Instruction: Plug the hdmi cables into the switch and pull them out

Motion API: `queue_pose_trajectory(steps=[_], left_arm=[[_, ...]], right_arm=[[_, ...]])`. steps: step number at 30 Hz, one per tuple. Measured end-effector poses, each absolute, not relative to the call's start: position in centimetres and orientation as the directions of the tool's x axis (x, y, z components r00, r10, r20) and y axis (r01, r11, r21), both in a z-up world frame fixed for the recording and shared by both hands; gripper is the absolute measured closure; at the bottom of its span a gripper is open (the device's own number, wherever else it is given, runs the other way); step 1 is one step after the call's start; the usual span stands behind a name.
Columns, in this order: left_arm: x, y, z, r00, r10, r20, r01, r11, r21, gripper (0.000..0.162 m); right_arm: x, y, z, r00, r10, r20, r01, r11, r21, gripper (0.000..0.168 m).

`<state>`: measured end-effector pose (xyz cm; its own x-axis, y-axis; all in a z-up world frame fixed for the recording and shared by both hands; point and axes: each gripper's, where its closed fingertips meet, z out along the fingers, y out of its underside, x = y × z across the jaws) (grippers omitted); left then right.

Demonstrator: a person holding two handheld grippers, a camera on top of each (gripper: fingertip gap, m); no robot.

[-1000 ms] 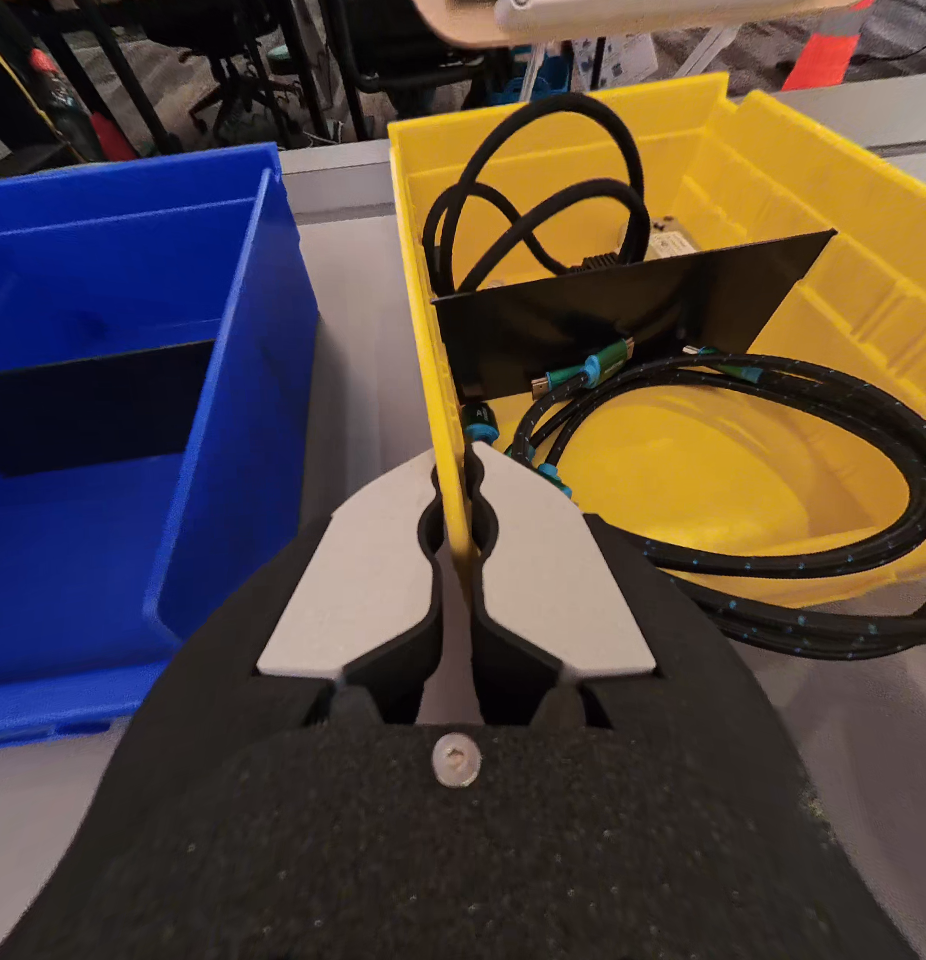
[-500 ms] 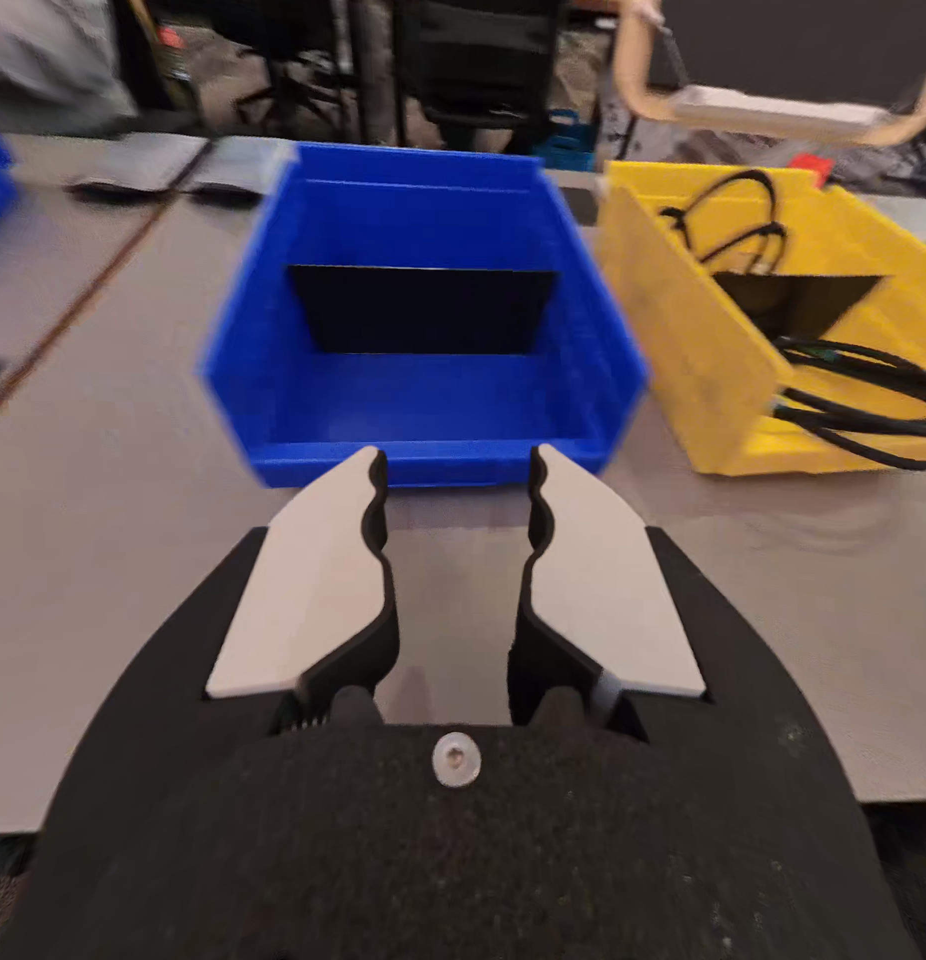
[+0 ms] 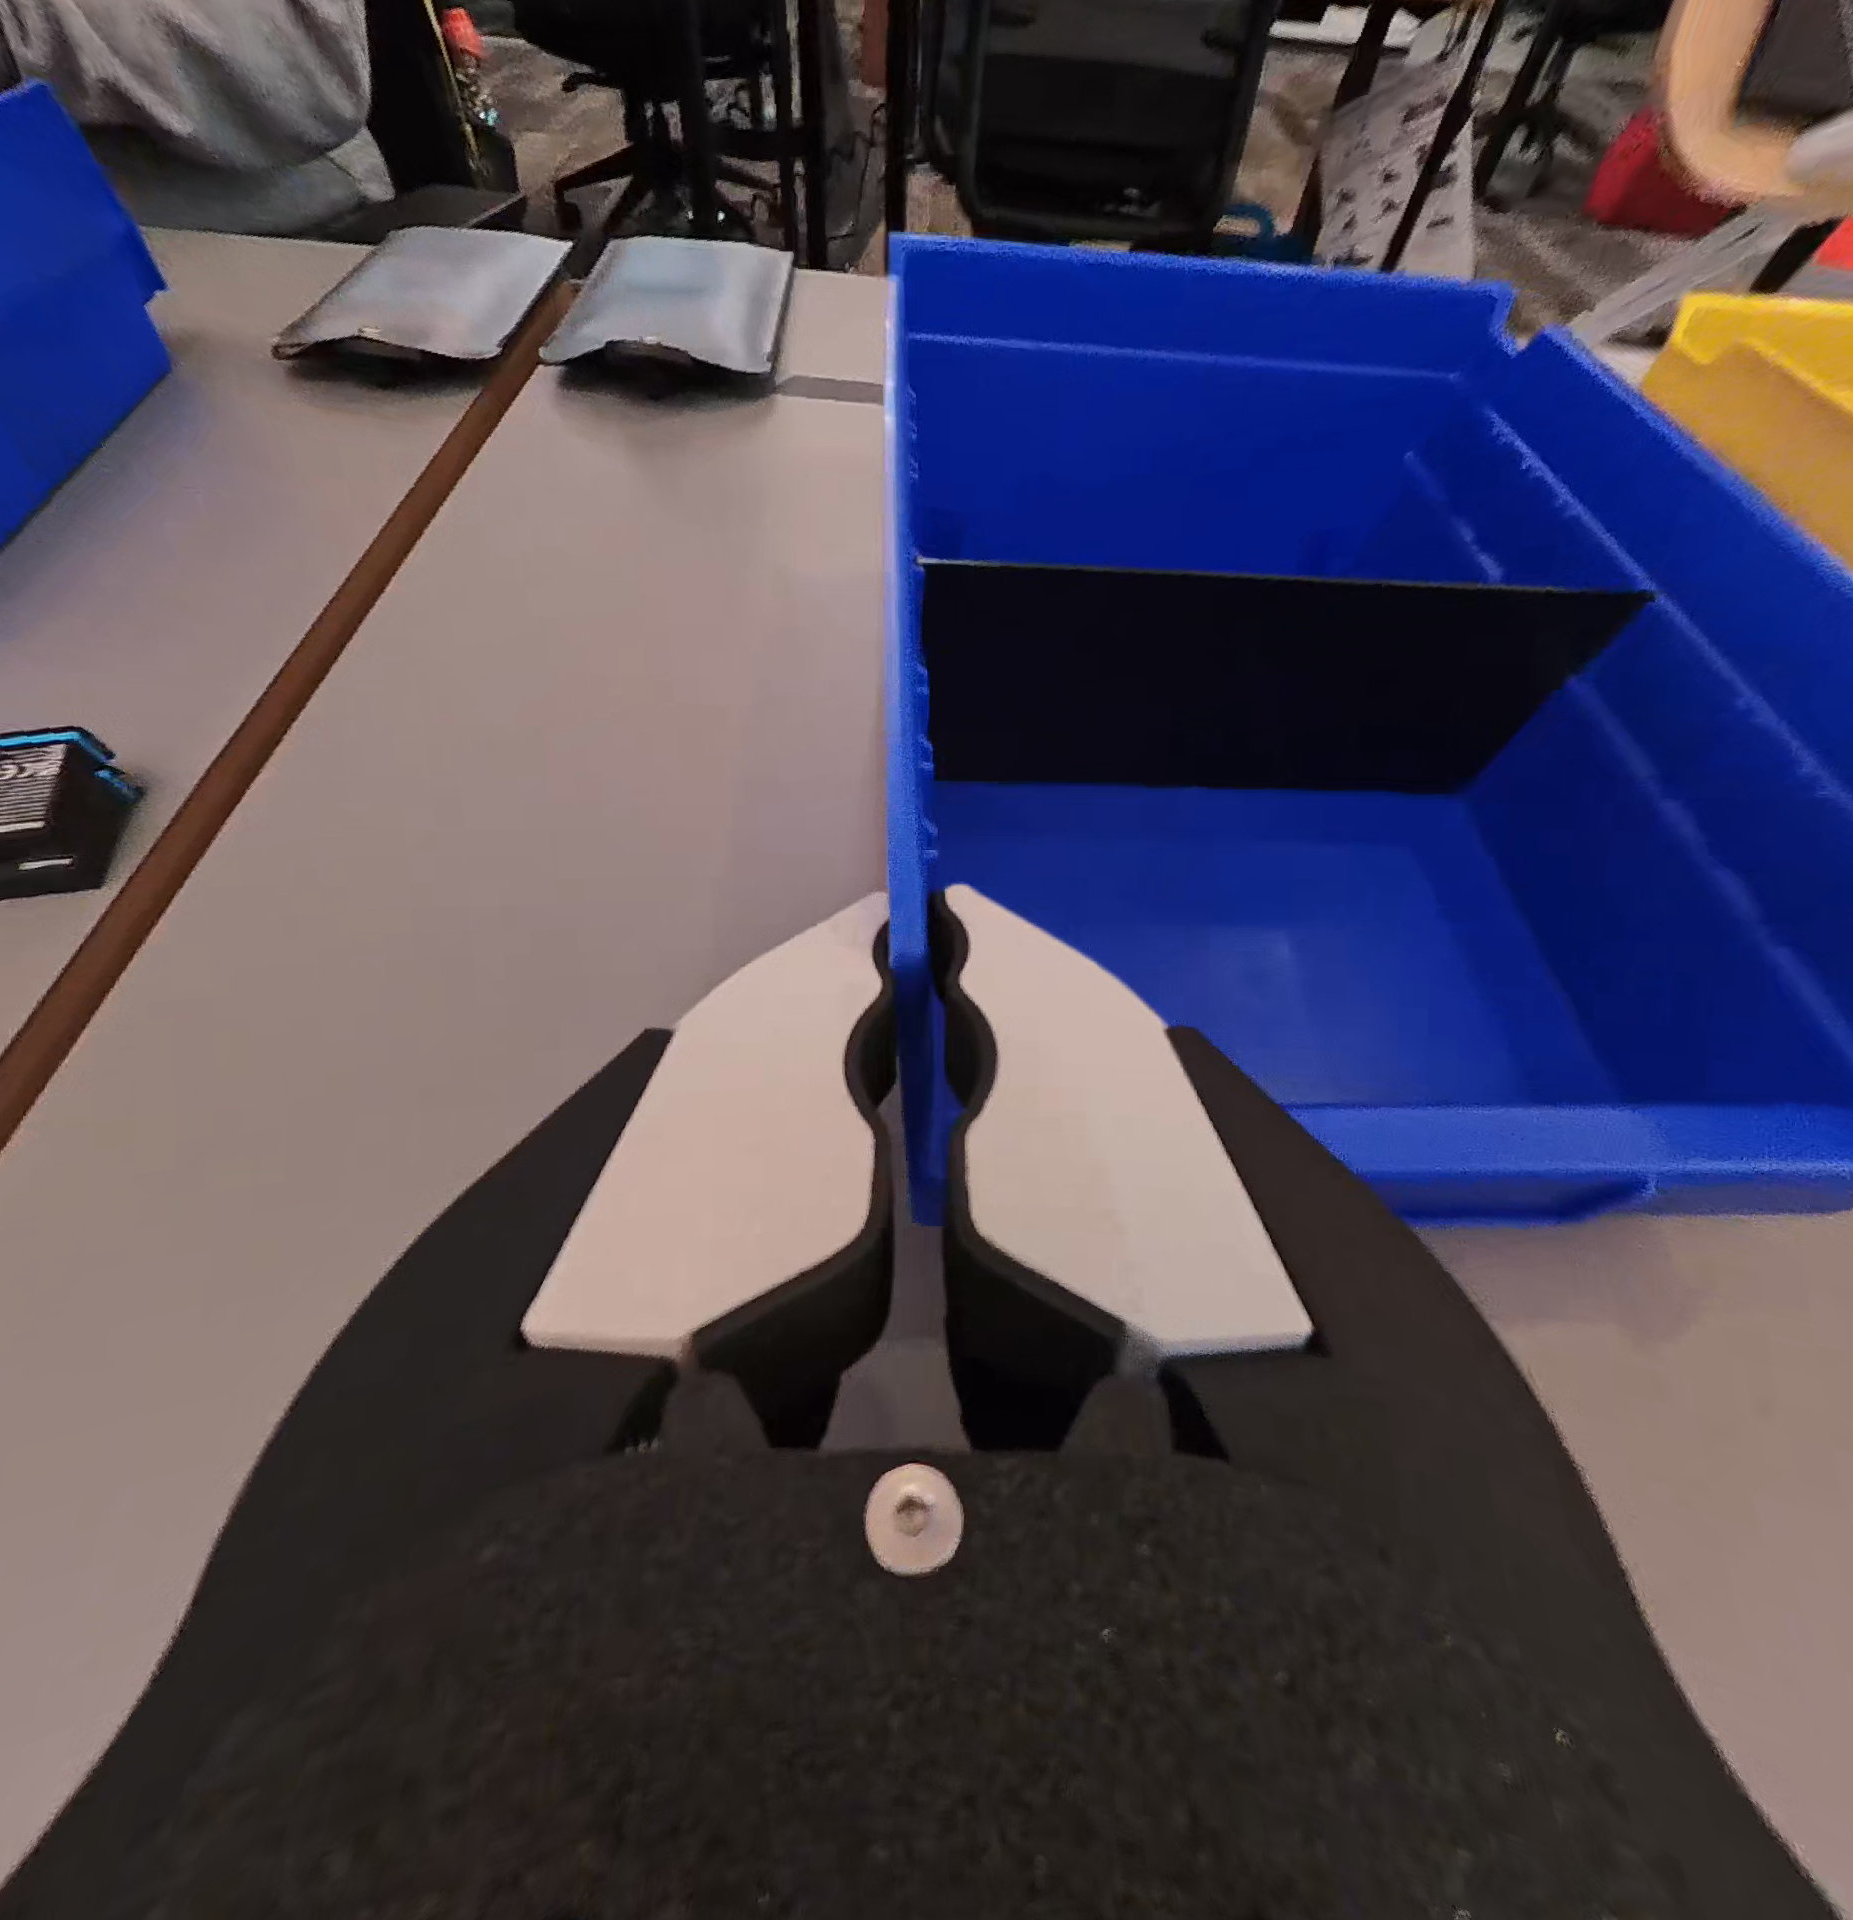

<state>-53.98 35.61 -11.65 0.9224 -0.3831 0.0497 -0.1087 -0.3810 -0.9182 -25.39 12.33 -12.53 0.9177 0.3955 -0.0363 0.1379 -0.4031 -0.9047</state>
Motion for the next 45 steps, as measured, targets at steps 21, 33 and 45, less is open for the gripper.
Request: queue_pose_trajectory(steps=[21, 33, 45], left_arm=[[-55.0, 20.7, -10.6, 0.969, -0.223, -0.104, -0.181, -0.359, -0.916, 0.158], [-41.1, 18.9, 6.3, 0.930, -0.343, -0.136, -0.145, -0.003, -0.989, 0.157], [-4.5, 14.7, -0.5, 0.696, -0.709, -0.114, -0.239, -0.079, -0.968, 0.155]], right_arm=[[-35.4, 22.2, -11.9, 0.979, 0.202, 0.022, 0.107, -0.423, -0.900, 0.164], [-23.0, 17.8, 4.7, 0.998, 0.063, 0.020, 0.027, -0.115, -0.993, 0.165], [12.1, 7.1, 2.5, 0.926, -0.367, 0.090, -0.001, -0.241, -0.971, 0.165]])
